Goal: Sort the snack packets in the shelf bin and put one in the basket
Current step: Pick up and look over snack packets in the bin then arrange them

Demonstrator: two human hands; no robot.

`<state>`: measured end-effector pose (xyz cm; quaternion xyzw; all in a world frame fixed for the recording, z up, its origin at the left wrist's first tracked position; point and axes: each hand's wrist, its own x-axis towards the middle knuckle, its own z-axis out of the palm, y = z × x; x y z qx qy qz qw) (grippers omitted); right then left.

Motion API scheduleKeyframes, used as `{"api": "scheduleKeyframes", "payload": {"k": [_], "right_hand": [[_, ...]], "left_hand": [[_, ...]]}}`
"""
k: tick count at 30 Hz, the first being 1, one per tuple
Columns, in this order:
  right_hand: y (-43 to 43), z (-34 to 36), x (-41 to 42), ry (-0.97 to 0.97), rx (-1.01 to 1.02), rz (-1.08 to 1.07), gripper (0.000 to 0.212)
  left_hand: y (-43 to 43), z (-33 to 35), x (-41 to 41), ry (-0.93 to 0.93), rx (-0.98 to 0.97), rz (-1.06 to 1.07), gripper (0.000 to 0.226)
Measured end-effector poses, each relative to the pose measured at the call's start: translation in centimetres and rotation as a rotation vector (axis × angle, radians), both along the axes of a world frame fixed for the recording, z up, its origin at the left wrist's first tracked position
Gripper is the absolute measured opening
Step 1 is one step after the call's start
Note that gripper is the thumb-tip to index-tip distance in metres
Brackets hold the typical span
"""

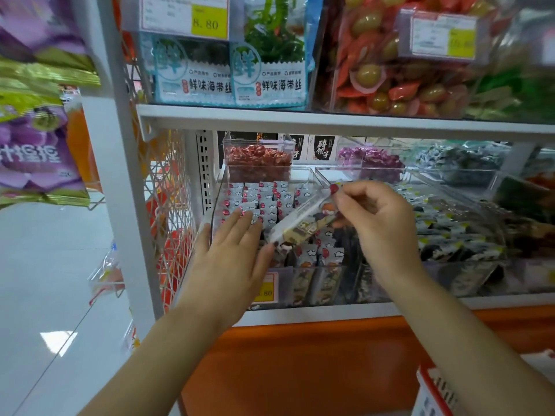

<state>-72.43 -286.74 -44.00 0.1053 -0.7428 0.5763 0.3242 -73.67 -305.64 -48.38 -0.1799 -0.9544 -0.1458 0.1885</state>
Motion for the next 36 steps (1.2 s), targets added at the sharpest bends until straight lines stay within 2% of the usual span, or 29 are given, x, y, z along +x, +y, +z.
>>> {"api": "scheduleKeyframes", "payload": {"k": [2, 4, 8, 11, 16, 22, 26, 31, 33, 36], "right_hand": [[0.3, -0.1, 0.4, -0.061, -0.166, 0.046, 0.018], [0.5, -0.4, 0.7, -0.138, -0.337, 0.098, 0.016], [0.3, -1.1, 1.0, -0.267, -0.567, 0.2, 0.017], [0.2, -1.3, 1.2, -0.342, -0.605, 0.247, 0.014], [0.1, -1.6, 1.3, -0.367, -0.525, 0.287, 0.01], [0.0, -2.0, 1.2, -0.414, -0.561, 0.28, 0.02], [-0.1, -2.0, 1.0, -0.459, -0.734, 0.409, 0.011], [0.0, -2.3, 0.8, -0.53, -0.948, 0.53, 0.009], [0.0, -2.5, 0.9, -0.497, -0.892, 0.505, 0.01], [0.4, -2.8, 1.0, -0.357, -0.533, 0.304, 0.016]], "left_hand": [[0.1, 0.9, 0.4, 0.031, 0.211, -0.052, 0.075], [0.1, 1.5, 0.7, 0.067, 0.311, -0.046, 0.07], [0.2, 2.0, 1.3, 0.015, 0.526, -0.161, 0.039], [0.3, 2.2, 1.5, -0.071, 0.737, -0.211, 0.022], [0.2, 2.2, 1.6, -0.354, 1.176, -0.18, 0.035], [0.2, 2.1, 1.6, -0.36, 1.305, -0.124, 0.034], [0.0, 2.2, 1.7, -0.371, 1.32, -0.121, 0.033], [0.1, 2.4, 1.6, -0.546, 1.491, -0.161, 0.03], [-0.1, 2.4, 1.5, -0.617, 1.575, -0.191, 0.026], [-0.3, 2.4, 1.4, -0.671, 1.636, -0.21, 0.02]]}}
